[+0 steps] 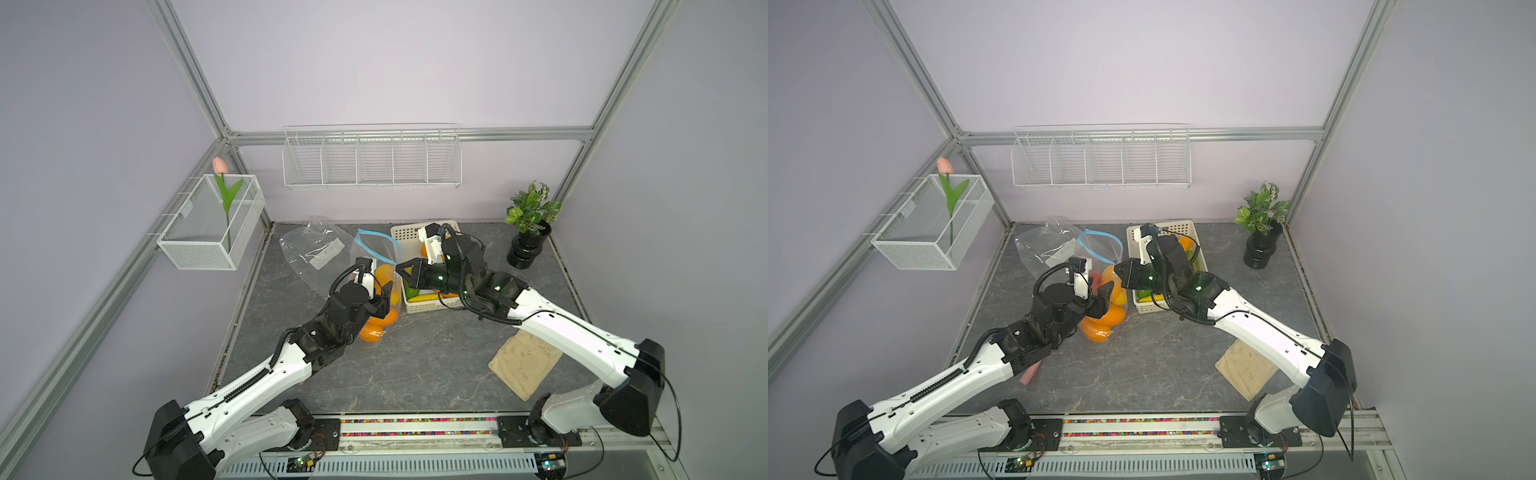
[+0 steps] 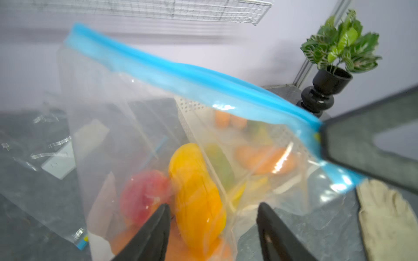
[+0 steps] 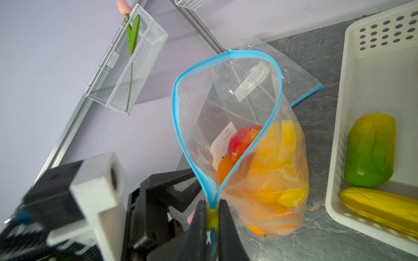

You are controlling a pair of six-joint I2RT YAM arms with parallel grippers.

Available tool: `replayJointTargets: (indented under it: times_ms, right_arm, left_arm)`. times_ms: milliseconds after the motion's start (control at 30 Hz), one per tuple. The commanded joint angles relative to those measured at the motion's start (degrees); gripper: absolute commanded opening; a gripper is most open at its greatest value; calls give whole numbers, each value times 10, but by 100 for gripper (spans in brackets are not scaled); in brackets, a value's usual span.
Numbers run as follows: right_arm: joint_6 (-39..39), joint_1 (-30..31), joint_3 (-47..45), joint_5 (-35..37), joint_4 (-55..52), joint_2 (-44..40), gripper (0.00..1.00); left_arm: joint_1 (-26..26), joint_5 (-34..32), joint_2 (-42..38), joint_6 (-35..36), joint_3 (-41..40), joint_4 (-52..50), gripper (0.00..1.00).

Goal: Place the mango in a zip-top bag and seal the zipper
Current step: Pick up the zipper food storage bag at the center of the board.

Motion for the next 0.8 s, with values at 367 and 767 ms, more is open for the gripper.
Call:
replayJointTargets:
  times_ms: [367, 767]
  right_arm:
    - [31, -8, -40, 52, 41, -52, 7]
    - [52, -8, -60, 49, 63, -55, 7]
  left_arm:
    - [-2, 112, -44, 21, -23, 101, 70]
    - [-2, 89, 34, 38, 3, 110, 94]
